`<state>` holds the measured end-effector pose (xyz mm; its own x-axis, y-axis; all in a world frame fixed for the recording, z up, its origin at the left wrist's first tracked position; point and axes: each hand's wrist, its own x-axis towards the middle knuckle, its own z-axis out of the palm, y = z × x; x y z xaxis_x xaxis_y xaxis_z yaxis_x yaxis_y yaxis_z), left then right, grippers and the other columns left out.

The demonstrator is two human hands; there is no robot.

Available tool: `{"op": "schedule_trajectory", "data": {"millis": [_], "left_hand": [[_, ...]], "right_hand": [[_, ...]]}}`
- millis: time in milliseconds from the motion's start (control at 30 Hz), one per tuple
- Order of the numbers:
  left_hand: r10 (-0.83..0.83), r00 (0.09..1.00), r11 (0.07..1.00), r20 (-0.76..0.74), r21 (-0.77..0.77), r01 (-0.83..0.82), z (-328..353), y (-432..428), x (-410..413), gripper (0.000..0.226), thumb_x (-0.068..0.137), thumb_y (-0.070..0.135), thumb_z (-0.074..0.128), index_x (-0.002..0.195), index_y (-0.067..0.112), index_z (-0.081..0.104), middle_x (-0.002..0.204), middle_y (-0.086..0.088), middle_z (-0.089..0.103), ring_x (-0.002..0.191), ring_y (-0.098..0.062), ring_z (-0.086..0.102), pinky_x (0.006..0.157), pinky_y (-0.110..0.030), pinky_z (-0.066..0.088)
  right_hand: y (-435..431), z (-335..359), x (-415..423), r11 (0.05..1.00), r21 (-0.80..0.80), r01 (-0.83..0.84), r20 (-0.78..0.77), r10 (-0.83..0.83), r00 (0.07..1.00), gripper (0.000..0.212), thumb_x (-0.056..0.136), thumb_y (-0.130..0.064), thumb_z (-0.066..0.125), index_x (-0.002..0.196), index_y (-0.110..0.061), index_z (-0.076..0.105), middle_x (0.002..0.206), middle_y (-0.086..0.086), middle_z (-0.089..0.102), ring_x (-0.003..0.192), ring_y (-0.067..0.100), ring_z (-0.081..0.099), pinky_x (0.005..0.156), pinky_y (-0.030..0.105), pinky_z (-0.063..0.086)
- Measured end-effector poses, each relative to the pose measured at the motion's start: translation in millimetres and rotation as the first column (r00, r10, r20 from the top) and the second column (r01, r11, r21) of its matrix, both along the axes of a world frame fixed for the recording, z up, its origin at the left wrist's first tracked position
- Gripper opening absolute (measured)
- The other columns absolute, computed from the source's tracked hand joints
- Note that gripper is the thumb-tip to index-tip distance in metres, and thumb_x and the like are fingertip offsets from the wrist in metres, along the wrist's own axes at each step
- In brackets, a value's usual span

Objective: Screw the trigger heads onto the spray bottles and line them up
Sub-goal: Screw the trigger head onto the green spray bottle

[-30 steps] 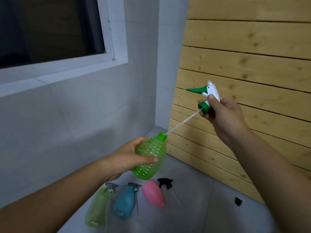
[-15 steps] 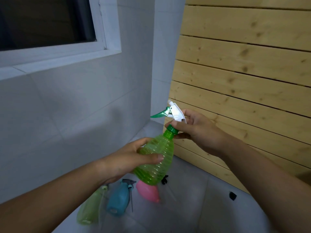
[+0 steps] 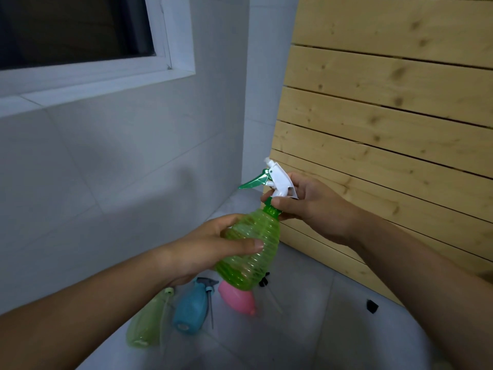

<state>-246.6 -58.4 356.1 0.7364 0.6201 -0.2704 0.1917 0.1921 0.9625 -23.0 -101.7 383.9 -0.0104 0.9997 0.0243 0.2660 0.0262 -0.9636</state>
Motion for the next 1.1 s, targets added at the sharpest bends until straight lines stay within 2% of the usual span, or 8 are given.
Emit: {"op": "schedule_trajectory", "data": {"millis": [167, 233, 367, 500, 667, 800, 967, 1100], "left_hand": [[-0.011, 1.0, 1.0, 0.0, 0.0, 0.011, 0, -2, 1, 0.051, 0.074, 0.023, 0.08, 0.124, 0.021, 0.07, 0.114, -0.01, 0.079, 0.105, -0.028, 0.075, 0.091, -0.042, 0.061], [-0.016, 1.0, 1.0, 0.0, 0.009, 0.016, 2, -3, 2, 0.051, 0.075, 0.023, 0.08, 0.125, 0.021, 0.069, 0.115, -0.01, 0.079, 0.106, -0.029, 0.075, 0.091, -0.042, 0.061], [-0.012, 1.0, 1.0, -0.008, 0.019, 0.012, 3, -4, 3, 0.053, 0.074, 0.025, 0.081, 0.125, 0.021, 0.068, 0.115, -0.01, 0.078, 0.107, -0.031, 0.075, 0.091, -0.043, 0.061], [-0.001, 1.0, 0.999, -0.009, 0.036, 0.001, 1, -1, 2, 0.052, 0.073, 0.025, 0.084, 0.124, 0.023, 0.07, 0.112, -0.007, 0.08, 0.103, -0.026, 0.076, 0.09, -0.041, 0.06], [-0.027, 1.0, 0.999, -0.014, 0.041, 0.027, 2, -3, 3, 0.053, 0.072, 0.028, 0.081, 0.123, 0.025, 0.069, 0.111, -0.005, 0.08, 0.103, -0.024, 0.077, 0.085, -0.036, 0.062], [-0.014, 1.0, 0.999, -0.011, 0.044, 0.015, 1, -2, 2, 0.05, 0.073, 0.024, 0.081, 0.121, 0.023, 0.07, 0.107, -0.004, 0.08, 0.098, -0.022, 0.077, 0.079, -0.034, 0.062], [-0.05, 0.998, 0.998, -0.041, 0.036, 0.052, 2, -4, 4, 0.045, 0.08, 0.024, 0.079, 0.123, 0.026, 0.069, 0.11, -0.002, 0.08, 0.102, -0.022, 0.077, 0.082, -0.033, 0.061], [-0.024, 0.999, 0.999, -0.028, 0.043, 0.025, 1, -2, 4, 0.044, 0.077, 0.022, 0.08, 0.12, 0.024, 0.07, 0.105, -0.002, 0.081, 0.097, -0.02, 0.077, 0.08, -0.032, 0.062]], "right_hand": [[2, -1, -4, 0.998, 0.013, 0.058, 0.058, -0.058, 0.997, 0.027, 0.086, -0.016, 0.068, 0.111, -0.012, 0.059, 0.104, 0.018, 0.07, 0.09, 0.021, 0.065, 0.083, 0.043, 0.056], [3, -2, -9, 0.994, 0.039, 0.103, 0.108, -0.107, 0.988, 0.027, 0.088, -0.02, 0.069, 0.111, -0.011, 0.059, 0.095, 0.013, 0.066, 0.084, 0.02, 0.064, 0.08, 0.045, 0.057], [4, -2, -18, 0.986, 0.079, 0.144, 0.172, -0.156, 0.973, 0.036, 0.089, -0.03, 0.068, 0.118, -0.013, 0.057, 0.095, 0.008, 0.064, 0.081, 0.014, 0.062, 0.069, 0.03, 0.057], [1, 2, -6, 1.0, -0.004, 0.005, 0.002, -0.005, 1.0, 0.027, 0.091, -0.007, 0.061, 0.118, -0.006, 0.06, 0.103, 0.011, 0.066, 0.091, 0.02, 0.063, 0.09, 0.049, 0.054], [3, -3, -14, 0.996, 0.066, 0.067, 0.167, -0.077, 0.983, 0.025, 0.087, -0.032, 0.069, 0.104, -0.014, 0.062, 0.09, 0.013, 0.066, 0.078, 0.023, 0.063, 0.08, 0.043, 0.056], [2, 0, -4, 0.998, -0.028, -0.048, -0.054, 0.046, 0.997, 0.035, 0.084, -0.016, 0.068, 0.117, -0.007, 0.06, 0.104, 0.015, 0.065, 0.091, 0.02, 0.064, 0.09, 0.043, 0.055], [1, -3, -11, 1.0, 0.013, 0.017, 0.12, -0.018, 0.993, 0.027, 0.091, -0.029, 0.066, 0.107, -0.008, 0.061, 0.087, 0.003, 0.063, 0.08, 0.012, 0.062, 0.077, 0.036, 0.056], [0, 0, -2, 0.996, -0.033, -0.088, -0.09, 0.084, 0.992, 0.024, 0.089, -0.009, 0.067, 0.113, -0.009, 0.062, 0.097, 0.009, 0.066, 0.088, 0.017, 0.065, 0.084, 0.036, 0.056]]}}
